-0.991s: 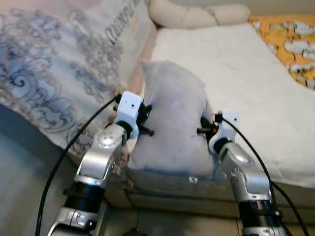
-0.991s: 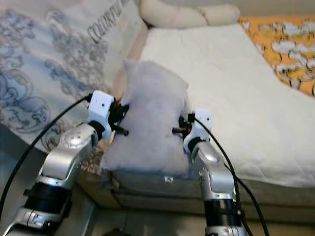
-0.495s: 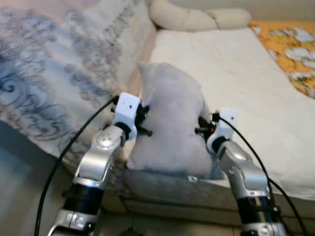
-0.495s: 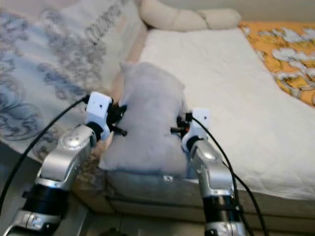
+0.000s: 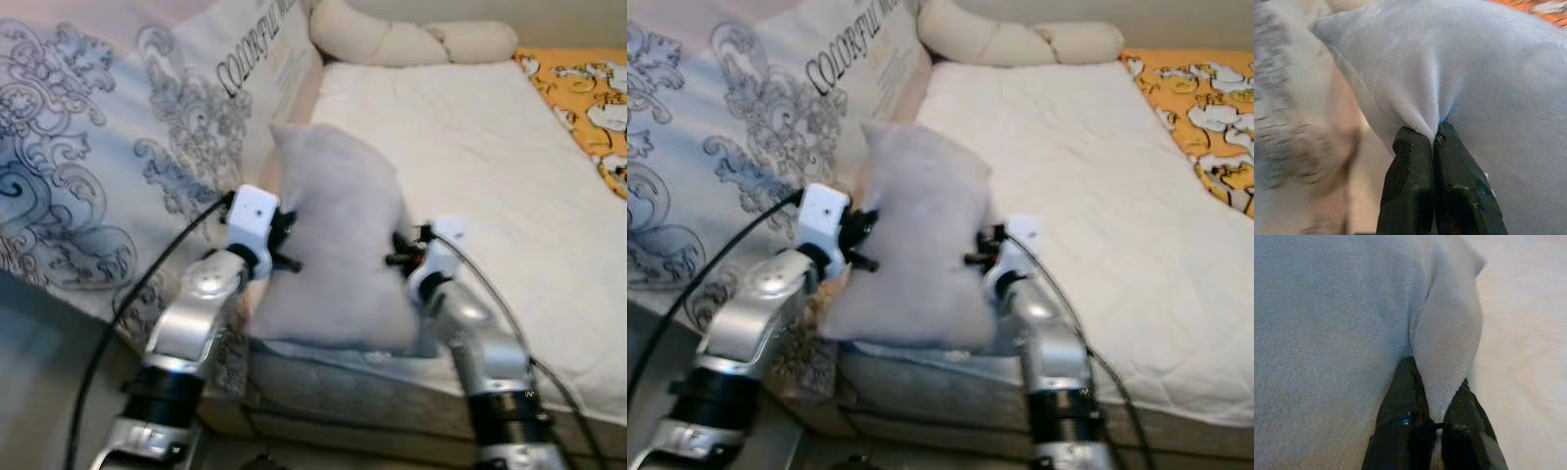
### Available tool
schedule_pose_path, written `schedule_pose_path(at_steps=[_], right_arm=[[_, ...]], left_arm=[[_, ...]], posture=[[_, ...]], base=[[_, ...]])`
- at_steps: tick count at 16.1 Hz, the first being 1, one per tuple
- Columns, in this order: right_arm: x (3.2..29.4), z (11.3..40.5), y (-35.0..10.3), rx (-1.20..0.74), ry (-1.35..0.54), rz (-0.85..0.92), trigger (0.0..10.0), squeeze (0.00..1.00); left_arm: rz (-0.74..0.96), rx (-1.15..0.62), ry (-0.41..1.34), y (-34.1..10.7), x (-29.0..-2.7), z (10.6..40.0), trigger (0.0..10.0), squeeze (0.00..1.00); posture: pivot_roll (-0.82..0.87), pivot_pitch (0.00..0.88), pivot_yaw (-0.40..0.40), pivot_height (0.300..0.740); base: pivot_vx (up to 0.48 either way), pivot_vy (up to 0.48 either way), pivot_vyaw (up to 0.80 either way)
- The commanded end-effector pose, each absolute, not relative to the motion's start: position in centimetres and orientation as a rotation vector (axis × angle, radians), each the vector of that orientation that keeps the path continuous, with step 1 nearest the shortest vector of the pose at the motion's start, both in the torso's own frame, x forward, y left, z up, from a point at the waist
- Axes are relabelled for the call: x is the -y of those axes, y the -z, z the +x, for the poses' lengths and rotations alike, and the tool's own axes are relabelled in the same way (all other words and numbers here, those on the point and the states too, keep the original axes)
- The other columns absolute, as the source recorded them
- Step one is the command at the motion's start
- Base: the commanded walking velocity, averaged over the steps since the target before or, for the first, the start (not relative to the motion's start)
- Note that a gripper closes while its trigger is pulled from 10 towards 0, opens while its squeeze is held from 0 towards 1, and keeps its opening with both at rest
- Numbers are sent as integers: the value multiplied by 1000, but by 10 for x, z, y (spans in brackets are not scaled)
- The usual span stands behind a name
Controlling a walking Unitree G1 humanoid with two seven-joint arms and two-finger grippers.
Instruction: Clean up the room
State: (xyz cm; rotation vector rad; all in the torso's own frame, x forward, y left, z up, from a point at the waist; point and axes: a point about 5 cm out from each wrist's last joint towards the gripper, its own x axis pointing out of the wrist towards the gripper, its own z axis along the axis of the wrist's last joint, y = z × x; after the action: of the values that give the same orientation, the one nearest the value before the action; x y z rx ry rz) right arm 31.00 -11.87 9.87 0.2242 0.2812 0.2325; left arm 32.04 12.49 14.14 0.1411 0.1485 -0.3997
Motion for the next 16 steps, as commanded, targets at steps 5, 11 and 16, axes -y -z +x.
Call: schedule_pose_path(at_steps=[5, 11, 16], right_arm=[[119, 313, -107, -247, -236, 223, 10000, 0], [118, 313, -106, -244, -242, 212, 10000, 0], [114, 314, -104, -253, -266, 227, 10000, 0]], left_arm=[[146, -115, 421, -150, -121, 322, 10000, 0], [148, -116, 420, -150, -122, 322, 10000, 0], [182, -100, 416, -151, -121, 323, 10000, 0]], posture=[[35, 0, 68, 740], [34, 0, 64, 740], [30, 0, 71, 740]], base=[[316, 0, -309], [311, 0, 0], [118, 0, 0]])
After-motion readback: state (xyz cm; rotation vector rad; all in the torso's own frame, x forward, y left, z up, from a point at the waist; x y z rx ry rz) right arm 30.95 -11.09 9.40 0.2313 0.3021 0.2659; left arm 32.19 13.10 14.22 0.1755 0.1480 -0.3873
